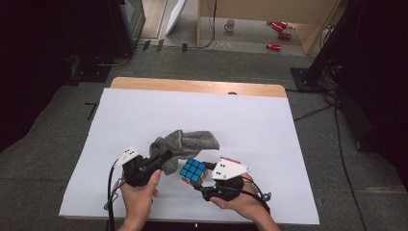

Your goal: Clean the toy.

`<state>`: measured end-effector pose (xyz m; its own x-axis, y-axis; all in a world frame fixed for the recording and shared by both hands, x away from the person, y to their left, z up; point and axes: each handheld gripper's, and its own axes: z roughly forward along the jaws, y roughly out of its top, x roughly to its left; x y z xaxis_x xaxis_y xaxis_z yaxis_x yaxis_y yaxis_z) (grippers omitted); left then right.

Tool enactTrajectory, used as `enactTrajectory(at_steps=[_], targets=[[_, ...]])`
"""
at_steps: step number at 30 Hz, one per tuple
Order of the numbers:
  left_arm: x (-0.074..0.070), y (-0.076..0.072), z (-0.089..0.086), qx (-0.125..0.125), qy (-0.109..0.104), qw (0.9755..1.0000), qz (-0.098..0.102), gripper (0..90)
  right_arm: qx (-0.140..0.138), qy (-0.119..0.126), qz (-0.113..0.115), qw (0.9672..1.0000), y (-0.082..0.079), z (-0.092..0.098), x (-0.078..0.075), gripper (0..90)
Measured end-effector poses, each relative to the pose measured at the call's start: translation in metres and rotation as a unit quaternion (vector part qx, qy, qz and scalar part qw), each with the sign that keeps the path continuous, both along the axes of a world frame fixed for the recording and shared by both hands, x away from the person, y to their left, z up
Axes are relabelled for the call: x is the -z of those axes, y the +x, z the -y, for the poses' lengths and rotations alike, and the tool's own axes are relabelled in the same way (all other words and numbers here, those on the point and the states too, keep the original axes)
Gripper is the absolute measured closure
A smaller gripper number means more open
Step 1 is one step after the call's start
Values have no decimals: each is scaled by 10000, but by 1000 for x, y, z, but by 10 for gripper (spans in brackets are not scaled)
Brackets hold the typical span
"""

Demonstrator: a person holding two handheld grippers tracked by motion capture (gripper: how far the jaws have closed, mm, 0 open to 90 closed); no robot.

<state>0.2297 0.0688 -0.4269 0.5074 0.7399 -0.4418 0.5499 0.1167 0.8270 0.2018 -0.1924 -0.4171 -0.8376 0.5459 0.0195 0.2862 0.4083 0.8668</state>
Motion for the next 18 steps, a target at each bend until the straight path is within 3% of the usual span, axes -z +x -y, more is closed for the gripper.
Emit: enactTrajectory(at_steps=[3,7,10,11,12,15,18], targets=[[3,-1,4,204,204,9995,-84,832,69,-79,15,9999,0,-2,2,350],[16,2,-2,281,330,9981,-446,761,145,-160,-47,9998,1,1,8,350],[31,5,-9,332,381,9960,-737,750,176,-218,-117,9995,1,6,15,350],[31,5,-9,332,381,9960,-737,747,196,-240,-151,9994,1,8,18,350],[38,7,-10,490,547,9940,-815,729,225,-255,-183,9993,2,11,21,350],[39,5,-5,795,866,9906,-702,614,311,-262,-235,9989,2,18,26,350],[33,0,-6,928,979,9897,-477,444,374,-249,-262,9986,2,27,27,350]])
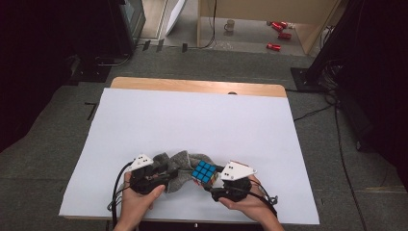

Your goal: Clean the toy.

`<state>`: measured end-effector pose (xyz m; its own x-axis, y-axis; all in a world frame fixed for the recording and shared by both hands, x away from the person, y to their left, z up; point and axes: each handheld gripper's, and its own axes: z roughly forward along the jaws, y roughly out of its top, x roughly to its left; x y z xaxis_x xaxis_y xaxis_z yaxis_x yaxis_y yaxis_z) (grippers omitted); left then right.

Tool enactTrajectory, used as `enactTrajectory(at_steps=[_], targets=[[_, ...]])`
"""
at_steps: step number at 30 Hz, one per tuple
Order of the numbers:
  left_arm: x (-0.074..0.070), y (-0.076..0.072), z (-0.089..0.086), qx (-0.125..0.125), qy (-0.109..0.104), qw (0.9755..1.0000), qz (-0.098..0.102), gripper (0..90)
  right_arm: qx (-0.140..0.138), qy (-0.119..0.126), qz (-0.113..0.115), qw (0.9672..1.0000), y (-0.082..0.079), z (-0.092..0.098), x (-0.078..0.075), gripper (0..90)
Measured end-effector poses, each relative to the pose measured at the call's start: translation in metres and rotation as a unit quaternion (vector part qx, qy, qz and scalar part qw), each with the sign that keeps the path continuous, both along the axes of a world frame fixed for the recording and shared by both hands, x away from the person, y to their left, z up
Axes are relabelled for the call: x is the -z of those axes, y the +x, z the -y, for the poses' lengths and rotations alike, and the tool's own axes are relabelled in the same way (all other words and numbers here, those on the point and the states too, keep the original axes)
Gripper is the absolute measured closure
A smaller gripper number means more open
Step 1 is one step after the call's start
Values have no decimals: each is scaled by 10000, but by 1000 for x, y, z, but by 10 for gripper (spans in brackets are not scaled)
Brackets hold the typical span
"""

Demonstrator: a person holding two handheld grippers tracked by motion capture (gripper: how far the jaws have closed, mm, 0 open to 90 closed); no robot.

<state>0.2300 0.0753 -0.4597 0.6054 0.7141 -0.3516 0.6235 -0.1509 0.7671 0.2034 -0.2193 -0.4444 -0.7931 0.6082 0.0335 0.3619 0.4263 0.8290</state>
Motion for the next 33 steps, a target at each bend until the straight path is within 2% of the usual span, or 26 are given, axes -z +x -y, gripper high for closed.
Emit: enactTrajectory(at_steps=[2,3,4,6,7,8,9,10,11,12,13,14,15,18,20,21,22,24,26,27,28,30,33], targets=[[-3,-1,-1,24,16,10000,59,308,26,27,11,10000,0,5,-1,350],[-12,-4,-4,-96,39,9994,337,260,44,48,1,10000,0,9,-1,350],[-16,-4,-5,-54,-6,9991,426,239,57,64,10,10000,0,10,-2,350],[-21,-5,0,147,107,9982,575,208,78,78,25,9999,0,14,-3,350],[-22,-6,7,330,226,9972,626,195,86,76,43,9999,0,15,-4,350],[-21,-7,17,564,461,9951,672,189,92,89,33,9999,-1,16,-5,350],[-20,-8,25,647,634,9933,711,181,102,103,34,9999,-1,18,-7,350],[-17,-9,34,701,888,9906,771,180,111,104,51,9999,-1,19,-7,350],[-12,-7,43,707,1119,9882,770,180,126,108,50,9998,-1,21,-8,350],[-12,-7,43,707,1119,9882,770,181,126,108,50,9998,-1,21,-8,350],[1,-1,58,646,1578,9834,617,185,176,147,47,9997,0,24,-9,350],[6,1,61,583,1745,9813,575,187,175,159,44,9997,0,25,-10,350],[11,2,64,541,1857,9797,535,200,188,166,42,9997,0,26,-10,350],[20,2,66,389,2118,9752,506,346,197,180,42,9996,0,27,-11,350],[23,3,64,392,2128,9749,525,530,203,182,41,9996,0,27,-11,350],[24,4,62,396,2080,9760,520,620,207,178,36,9996,0,27,-11,350],[23,5,60,375,2007,9776,506,691,197,168,47,9997,1,26,-11,350],[18,8,54,341,1733,9832,460,781,195,167,26,9997,0,25,-11,350],[6,10,45,235,1379,9888,525,815,177,162,36,9997,-1,23,-11,350],[-1,10,41,177,1248,9902,595,822,163,161,30,9997,-1,22,-12,350],[-1,10,41,177,1248,9902,595,827,149,160,33,9998,-1,21,-12,350],[-27,10,31,15,739,9931,908,832,126,166,32,9998,-1,19,-12,350],[-51,6,29,58,324,9927,1160,831,71,126,10,9999,-2,13,-12,350]])
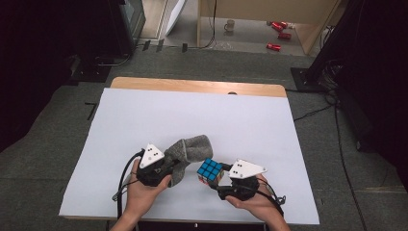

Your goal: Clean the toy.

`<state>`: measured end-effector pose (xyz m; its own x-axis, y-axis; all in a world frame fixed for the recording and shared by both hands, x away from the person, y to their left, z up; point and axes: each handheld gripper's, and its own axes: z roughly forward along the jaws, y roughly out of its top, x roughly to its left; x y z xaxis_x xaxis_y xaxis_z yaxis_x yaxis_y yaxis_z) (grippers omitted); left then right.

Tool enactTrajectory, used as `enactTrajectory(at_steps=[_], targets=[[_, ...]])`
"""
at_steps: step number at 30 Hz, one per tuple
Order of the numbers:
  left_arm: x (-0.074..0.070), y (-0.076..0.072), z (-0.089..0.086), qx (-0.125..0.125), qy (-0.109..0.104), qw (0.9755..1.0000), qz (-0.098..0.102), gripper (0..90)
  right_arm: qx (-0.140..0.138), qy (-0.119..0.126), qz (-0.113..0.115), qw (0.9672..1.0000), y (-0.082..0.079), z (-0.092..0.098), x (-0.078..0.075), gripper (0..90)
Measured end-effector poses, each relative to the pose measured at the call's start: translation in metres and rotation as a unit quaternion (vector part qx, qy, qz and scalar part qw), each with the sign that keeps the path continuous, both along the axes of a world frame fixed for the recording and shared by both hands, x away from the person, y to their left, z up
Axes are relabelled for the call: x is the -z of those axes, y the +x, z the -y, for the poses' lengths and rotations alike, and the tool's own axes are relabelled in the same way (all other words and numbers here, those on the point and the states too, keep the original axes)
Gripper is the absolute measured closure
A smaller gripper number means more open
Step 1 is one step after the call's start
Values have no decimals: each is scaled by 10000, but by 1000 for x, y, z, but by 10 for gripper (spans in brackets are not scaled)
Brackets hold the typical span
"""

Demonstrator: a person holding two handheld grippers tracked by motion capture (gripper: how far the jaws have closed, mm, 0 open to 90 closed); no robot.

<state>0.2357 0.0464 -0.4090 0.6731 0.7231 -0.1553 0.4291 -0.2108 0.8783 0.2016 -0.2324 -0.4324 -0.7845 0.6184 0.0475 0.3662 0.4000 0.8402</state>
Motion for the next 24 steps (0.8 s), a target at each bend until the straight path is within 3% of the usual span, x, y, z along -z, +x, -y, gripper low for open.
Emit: enactTrajectory(at_steps=[2,5,8,11,17,21,24], targets=[[-16,-4,2,182,-271,9994,105,830,-54,-27,-9,10000,0,-5,1,350],[-27,-11,11,530,-527,9972,93,830,-88,-65,-39,9999,-1,-13,2,350],[-26,-18,25,799,-440,9958,46,830,-110,-103,-27,9999,-2,-20,2,351],[-20,-17,35,869,-387,9954,-94,830,-126,-88,27,9999,-5,-25,0,351],[-7,-12,39,778,-230,9962,-330,829,-179,-43,191,9996,-12,-28,-7,352],[-4,-8,34,506,-127,9981,-315,828,-227,-122,265,9993,-13,-29,-7,352],[-2,-4,27,347,-201,9985,-386,828,-185,-87,288,9994,-13,-27,-9,352]])
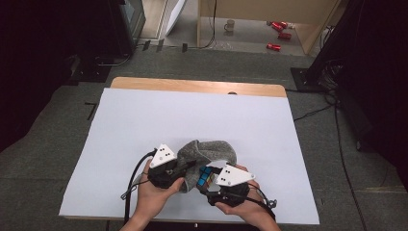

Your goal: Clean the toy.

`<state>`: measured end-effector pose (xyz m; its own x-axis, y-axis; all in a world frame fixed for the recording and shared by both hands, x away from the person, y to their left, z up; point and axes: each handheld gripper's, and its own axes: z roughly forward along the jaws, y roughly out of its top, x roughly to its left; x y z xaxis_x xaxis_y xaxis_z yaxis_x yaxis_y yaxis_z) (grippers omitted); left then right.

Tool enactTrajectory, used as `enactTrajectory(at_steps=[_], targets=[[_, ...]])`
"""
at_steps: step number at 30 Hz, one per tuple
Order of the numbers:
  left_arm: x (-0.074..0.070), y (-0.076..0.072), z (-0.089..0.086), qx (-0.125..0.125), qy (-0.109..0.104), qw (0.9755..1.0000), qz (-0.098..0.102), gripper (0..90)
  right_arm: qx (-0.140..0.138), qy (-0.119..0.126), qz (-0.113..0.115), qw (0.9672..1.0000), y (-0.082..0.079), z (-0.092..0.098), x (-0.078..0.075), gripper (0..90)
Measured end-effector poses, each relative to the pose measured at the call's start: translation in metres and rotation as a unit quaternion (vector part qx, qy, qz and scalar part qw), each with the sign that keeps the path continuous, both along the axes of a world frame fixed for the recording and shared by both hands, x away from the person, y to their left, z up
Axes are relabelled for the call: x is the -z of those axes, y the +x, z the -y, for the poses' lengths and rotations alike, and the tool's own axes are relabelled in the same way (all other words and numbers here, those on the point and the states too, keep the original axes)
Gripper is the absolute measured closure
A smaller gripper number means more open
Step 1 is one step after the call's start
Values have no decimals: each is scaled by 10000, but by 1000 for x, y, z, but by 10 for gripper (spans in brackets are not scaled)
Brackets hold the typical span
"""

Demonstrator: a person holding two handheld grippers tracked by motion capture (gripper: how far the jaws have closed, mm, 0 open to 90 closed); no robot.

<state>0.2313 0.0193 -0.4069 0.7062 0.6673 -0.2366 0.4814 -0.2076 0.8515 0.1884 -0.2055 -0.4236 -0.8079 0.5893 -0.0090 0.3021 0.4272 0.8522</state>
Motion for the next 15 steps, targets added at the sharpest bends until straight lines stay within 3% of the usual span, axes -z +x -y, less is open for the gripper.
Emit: enactTrajectory(at_steps=[4,7,12,15], targets=[[-2,-4,1,301,-332,9989,-150,826,55,11,12,10000,1,0,0,352],[-6,-12,10,562,-331,9978,-84,821,47,-7,20,10000,1,-2,2,352],[-3,-8,7,313,-187,9993,-32,821,41,2,53,10000,0,1,0,352],[5,3,-7,0,-296,9993,-218,821,98,37,56,9999,1,4,-1,352]])
